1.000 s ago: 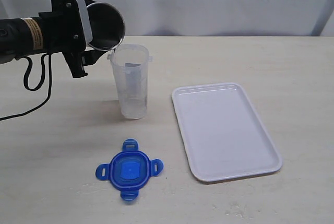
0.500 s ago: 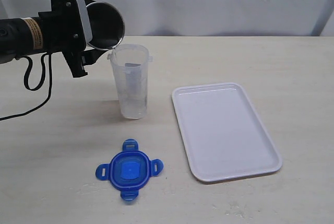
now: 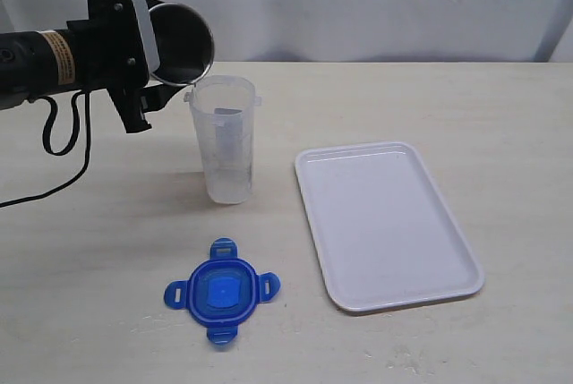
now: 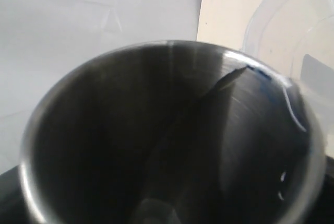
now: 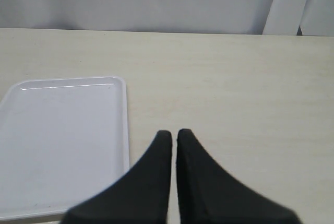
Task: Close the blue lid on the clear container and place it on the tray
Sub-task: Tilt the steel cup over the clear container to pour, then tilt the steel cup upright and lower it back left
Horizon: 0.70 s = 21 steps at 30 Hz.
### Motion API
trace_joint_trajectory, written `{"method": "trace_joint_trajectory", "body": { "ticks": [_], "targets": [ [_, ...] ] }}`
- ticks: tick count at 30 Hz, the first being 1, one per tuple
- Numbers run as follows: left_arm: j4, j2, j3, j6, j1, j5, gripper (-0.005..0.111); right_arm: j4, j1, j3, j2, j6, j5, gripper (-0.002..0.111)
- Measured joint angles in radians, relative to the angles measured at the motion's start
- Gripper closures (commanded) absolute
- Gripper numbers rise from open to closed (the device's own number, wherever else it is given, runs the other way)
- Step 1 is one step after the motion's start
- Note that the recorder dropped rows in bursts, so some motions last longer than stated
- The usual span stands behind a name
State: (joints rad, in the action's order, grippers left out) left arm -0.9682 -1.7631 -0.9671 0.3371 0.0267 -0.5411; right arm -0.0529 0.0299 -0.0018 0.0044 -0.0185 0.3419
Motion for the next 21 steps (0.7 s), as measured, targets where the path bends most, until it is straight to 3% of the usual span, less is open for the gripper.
{"method": "trace_joint_trajectory", "body": {
  "ticks": [15,21],
  "targets": [
    [0.002,0.0,0.0,-0.009,0.0,0.005,0.107,0.0,0.0,0.0,0.0,0.0,0.0,0.104],
    [0.002,0.0,0.0,-0.213,0.0,0.003,0.107,0.0,0.0,0.0,0.0,0.0,0.0,0.104]
  ]
}}
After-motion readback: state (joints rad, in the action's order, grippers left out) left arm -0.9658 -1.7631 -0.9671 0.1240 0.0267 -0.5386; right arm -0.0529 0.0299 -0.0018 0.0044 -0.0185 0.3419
